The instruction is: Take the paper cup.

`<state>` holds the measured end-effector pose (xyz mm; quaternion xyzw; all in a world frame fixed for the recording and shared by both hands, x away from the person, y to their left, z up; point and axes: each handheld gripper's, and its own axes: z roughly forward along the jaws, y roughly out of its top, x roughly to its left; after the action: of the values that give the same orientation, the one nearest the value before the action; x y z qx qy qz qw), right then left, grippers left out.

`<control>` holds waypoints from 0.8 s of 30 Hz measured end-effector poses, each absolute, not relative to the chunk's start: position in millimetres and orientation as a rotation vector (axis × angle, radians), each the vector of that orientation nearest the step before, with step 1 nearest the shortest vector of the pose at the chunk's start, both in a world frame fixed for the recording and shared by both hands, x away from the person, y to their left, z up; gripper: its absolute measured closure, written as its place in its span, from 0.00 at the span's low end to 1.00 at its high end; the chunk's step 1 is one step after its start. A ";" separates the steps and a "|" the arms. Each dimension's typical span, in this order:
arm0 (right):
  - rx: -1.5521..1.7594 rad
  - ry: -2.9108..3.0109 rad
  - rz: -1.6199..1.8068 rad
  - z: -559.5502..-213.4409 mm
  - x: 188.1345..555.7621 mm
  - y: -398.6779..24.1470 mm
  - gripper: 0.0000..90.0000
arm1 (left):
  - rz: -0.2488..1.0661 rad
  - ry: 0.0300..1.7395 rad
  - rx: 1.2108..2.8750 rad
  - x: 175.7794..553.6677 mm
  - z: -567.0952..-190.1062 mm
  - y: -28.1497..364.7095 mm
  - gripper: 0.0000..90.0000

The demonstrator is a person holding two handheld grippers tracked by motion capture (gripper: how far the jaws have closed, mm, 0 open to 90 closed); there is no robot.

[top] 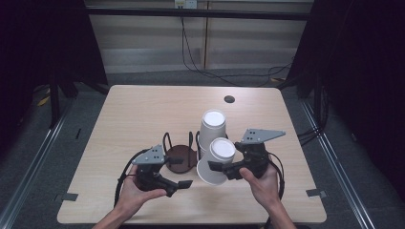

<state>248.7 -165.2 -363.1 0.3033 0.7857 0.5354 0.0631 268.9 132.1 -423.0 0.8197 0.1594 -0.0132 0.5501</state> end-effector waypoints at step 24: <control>0.882 2.506 1.689 -388.1 266.3 -119.7 0.25 | -0.005 0.325 1.925 265.9 -431.1 129.7 0.18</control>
<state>266.3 -119.7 -388.1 0.2802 0.7960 0.5366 -0.0036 265.9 129.7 -431.1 0.8167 0.1380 -0.0019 0.5603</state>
